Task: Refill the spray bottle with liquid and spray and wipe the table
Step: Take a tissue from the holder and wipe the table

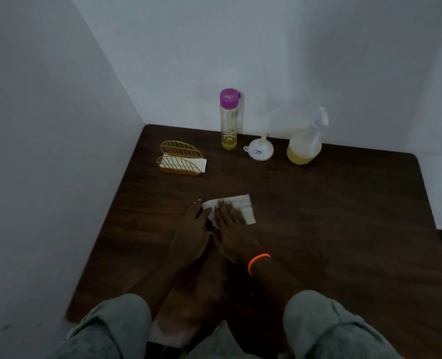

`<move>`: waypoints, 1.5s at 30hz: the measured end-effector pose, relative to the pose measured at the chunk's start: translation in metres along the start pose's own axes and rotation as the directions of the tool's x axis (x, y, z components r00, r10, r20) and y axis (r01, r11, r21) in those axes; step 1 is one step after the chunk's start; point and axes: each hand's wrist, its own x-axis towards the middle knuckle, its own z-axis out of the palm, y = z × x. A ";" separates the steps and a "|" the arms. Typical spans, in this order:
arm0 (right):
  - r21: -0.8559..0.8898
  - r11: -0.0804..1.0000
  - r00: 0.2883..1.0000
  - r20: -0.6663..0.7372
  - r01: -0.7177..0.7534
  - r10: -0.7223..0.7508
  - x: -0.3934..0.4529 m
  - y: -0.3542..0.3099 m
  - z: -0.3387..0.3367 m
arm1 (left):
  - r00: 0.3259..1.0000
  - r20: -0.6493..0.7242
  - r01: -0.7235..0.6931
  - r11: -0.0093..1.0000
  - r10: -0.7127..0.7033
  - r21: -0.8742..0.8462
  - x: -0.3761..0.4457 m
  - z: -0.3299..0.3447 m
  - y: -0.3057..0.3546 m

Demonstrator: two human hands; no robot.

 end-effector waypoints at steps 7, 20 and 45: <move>0.007 0.997 0.997 -0.017 -0.076 0.076 -0.021 0.037 -0.011 | 0.972 0.105 -0.220 0.970 0.210 0.104 -0.016 -0.003 -0.034; 0.089 0.899 0.893 -0.104 -0.430 0.438 -0.075 0.057 -0.014 | 0.960 0.112 -0.266 0.960 0.256 0.089 -0.014 -0.020 -0.058; 0.053 0.932 0.929 -0.083 -0.358 0.361 -0.124 0.034 0.009 | 0.954 0.166 -0.276 0.946 0.248 0.168 -0.053 -0.008 -0.029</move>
